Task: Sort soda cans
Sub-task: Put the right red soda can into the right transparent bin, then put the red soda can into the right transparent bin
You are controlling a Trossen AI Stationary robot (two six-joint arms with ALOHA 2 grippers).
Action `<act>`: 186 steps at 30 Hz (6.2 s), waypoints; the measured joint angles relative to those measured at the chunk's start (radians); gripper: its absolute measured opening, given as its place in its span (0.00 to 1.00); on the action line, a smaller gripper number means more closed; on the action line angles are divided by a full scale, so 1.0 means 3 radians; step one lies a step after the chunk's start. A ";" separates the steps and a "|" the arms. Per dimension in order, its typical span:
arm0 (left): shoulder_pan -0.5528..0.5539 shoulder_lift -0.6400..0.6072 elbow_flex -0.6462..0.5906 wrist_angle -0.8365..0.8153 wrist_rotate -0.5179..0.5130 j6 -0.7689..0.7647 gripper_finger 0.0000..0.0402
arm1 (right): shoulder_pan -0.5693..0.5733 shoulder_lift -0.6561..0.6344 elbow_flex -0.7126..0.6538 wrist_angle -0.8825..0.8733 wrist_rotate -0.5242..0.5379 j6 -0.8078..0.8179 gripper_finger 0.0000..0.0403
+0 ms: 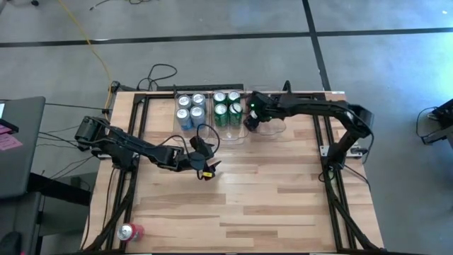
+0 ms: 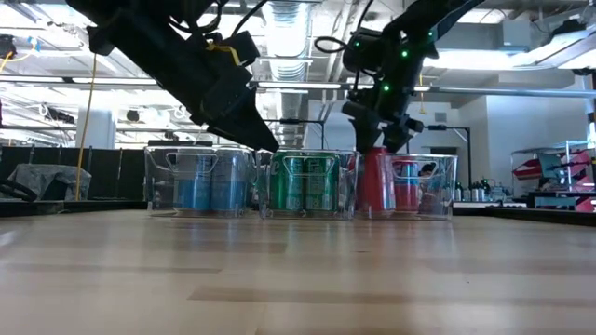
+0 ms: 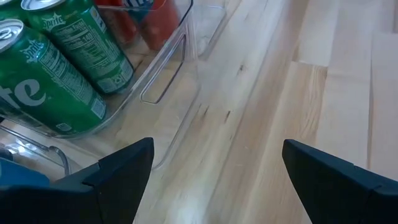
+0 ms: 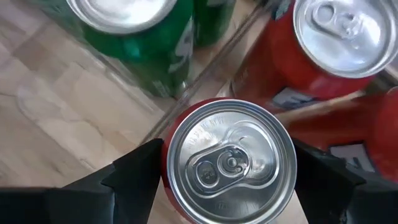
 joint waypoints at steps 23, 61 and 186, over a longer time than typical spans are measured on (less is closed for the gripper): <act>-0.0546 -0.0617 -0.0001 -0.1489 -0.0482 -0.0970 0.87 | 0.0143 -0.0834 -0.0001 0.0037 0.0076 0.0017 0.91; -0.1788 -0.0700 0.0618 -0.2748 0.2224 -0.3452 0.85 | 0.2807 -0.1418 -0.0781 0.1502 0.0949 0.0044 0.91; 0.0210 0.0227 0.1129 -0.3190 0.3410 -0.2380 0.78 | 0.2650 -0.1079 -0.0782 0.1113 0.1273 0.0043 0.91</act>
